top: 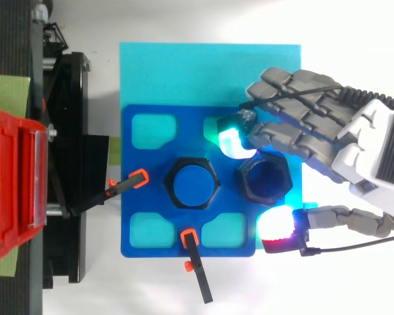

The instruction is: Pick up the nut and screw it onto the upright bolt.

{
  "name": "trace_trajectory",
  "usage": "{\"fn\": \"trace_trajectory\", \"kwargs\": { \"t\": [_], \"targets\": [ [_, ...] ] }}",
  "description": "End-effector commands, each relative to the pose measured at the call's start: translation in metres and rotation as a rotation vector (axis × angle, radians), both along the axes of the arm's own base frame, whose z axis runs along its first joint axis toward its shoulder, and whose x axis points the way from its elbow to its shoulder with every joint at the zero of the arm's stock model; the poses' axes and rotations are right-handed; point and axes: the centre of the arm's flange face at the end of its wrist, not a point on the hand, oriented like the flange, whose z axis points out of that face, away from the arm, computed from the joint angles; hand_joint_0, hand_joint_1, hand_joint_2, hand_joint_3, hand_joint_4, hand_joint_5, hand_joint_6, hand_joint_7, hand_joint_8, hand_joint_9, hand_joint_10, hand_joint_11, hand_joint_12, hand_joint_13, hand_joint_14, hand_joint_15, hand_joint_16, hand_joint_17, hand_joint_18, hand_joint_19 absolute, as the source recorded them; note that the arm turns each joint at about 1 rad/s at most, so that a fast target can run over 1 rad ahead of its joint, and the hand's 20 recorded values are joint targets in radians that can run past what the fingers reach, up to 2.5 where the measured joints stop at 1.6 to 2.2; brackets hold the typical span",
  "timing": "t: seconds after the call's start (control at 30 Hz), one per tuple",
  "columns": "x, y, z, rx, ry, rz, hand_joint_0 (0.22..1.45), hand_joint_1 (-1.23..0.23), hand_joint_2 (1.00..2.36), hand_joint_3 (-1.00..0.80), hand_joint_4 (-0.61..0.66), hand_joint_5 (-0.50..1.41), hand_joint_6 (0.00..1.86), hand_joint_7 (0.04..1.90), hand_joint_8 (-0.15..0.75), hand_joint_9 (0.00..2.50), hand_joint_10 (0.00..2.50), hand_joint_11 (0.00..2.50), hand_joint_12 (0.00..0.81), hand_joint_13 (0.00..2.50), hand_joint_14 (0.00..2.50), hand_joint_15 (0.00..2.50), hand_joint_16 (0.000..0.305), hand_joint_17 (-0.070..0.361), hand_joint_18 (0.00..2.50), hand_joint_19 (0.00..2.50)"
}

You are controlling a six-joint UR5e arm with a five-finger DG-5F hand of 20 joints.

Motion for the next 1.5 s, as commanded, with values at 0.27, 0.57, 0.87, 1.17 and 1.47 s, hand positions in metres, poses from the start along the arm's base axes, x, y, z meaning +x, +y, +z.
{"fn": "trace_trajectory", "kwargs": {
  "t": [0.27, 0.57, 0.87, 1.17, 1.47],
  "targets": [
    [-0.003, -0.001, 0.012, -0.009, 0.026, 0.000, 0.46, -0.76, 1.00, -0.50, 0.17, -0.25, 0.50, 0.69, 0.277, 0.26, 0.00, 0.00, 0.405, 0.18, 0.00, 0.00, 0.060, 0.136, 0.30, 0.20],
    [-0.007, 0.001, 0.026, -0.004, 0.011, 0.005, 0.46, -0.75, 1.00, -0.50, 0.17, -0.25, 0.50, 0.69, 0.279, 0.26, 0.00, 0.00, 0.406, 0.18, 0.00, 0.00, 0.061, 0.136, 0.30, 0.21],
    [-0.015, 0.000, 0.033, -0.007, 0.020, -0.071, 0.44, -0.74, 1.00, -0.50, 0.18, -0.25, 0.50, 0.70, 0.288, 0.27, 0.00, 0.00, 0.415, 0.18, 0.00, 0.00, 0.062, 0.140, 0.31, 0.20],
    [-0.024, 0.011, 0.038, 0.024, 0.006, -0.136, 0.43, -0.74, 1.00, -0.50, 0.18, -0.25, 0.50, 0.71, 0.288, 0.27, 0.00, 0.00, 0.416, 0.19, 0.00, 0.00, 0.062, 0.140, 0.32, 0.20],
    [-0.027, 0.032, 0.040, 0.032, -0.025, -0.175, 0.44, -0.74, 1.00, -0.50, 0.19, -0.25, 0.50, 0.71, 0.290, 0.27, 0.00, 0.00, 0.416, 0.19, 0.00, 0.00, 0.062, 0.140, 0.32, 0.20]
  ]
}}
